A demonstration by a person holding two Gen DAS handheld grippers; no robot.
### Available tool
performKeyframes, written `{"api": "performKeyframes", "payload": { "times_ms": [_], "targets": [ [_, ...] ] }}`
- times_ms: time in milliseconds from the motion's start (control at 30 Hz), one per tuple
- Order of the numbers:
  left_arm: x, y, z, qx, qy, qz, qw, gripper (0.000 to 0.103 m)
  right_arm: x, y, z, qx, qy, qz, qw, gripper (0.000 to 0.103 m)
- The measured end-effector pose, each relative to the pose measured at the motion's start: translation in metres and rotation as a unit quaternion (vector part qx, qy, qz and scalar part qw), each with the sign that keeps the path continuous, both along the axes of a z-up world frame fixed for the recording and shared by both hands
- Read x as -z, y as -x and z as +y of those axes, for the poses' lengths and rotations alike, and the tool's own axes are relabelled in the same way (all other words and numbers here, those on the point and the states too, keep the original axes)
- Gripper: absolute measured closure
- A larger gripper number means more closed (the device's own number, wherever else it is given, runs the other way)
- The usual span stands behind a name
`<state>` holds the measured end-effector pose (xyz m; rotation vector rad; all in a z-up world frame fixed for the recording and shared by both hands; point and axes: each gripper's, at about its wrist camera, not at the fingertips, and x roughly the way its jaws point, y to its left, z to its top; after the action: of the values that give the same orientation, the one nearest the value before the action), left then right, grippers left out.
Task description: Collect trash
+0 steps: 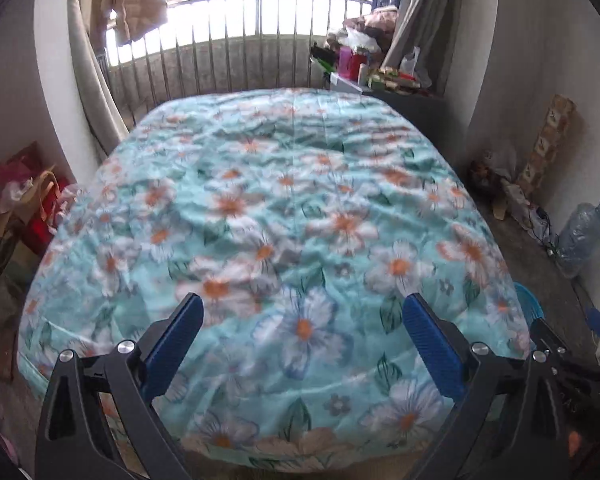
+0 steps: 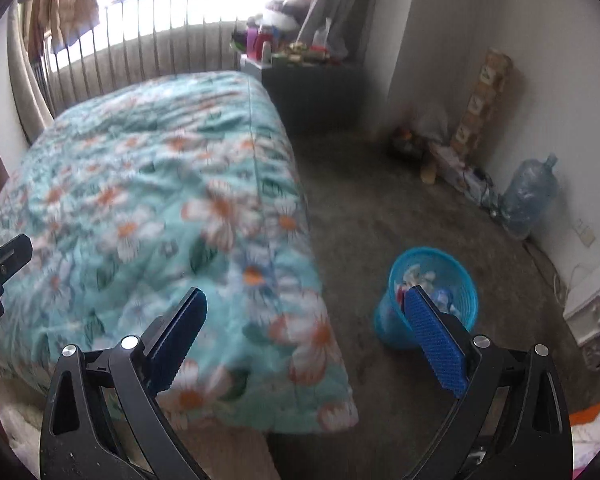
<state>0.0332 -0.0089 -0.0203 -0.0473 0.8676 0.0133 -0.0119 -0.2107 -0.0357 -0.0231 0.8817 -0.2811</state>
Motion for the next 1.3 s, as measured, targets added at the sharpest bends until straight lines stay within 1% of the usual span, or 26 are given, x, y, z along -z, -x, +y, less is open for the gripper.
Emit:
{"api": "performKeyframes", "payload": {
  "times_ms": [33,67,133,200,267,600,967,1300],
  "targets": [
    [0.007,0.000,-0.003,0.009,0.002,0.021,0.9997,0.005,0.003,0.006,0.005,0.005,0.005,0.009,1.000,0.008],
    [0.011,0.005,-0.009,0.015,-0.002,0.034,0.9993,0.005,0.008,0.011,0.006,0.012,0.013,0.017,1.000,0.008],
    [0.017,0.010,-0.019,0.026,-0.016,0.044,0.9986,0.005,0.011,0.022,0.003,0.022,0.024,0.025,0.999,0.008],
    [0.017,0.014,-0.026,0.036,-0.031,0.046,0.9978,0.005,0.007,0.029,0.001,0.032,0.030,0.030,0.999,0.008],
    [0.016,0.015,-0.032,0.044,-0.037,0.047,0.9972,0.005,0.001,0.030,0.002,0.035,0.036,0.030,0.998,0.008],
    [0.009,0.016,-0.048,0.063,-0.051,0.041,0.9959,0.005,-0.001,0.031,-0.007,0.048,0.040,0.019,0.998,0.008],
    [0.010,0.018,-0.051,0.068,-0.044,0.042,0.9958,0.005,-0.003,0.032,-0.006,0.046,0.043,0.014,0.998,0.008],
    [0.010,0.018,-0.048,0.061,-0.039,0.048,0.9962,0.005,-0.006,0.031,-0.002,0.043,0.049,0.011,0.998,0.008]
  ]
}}
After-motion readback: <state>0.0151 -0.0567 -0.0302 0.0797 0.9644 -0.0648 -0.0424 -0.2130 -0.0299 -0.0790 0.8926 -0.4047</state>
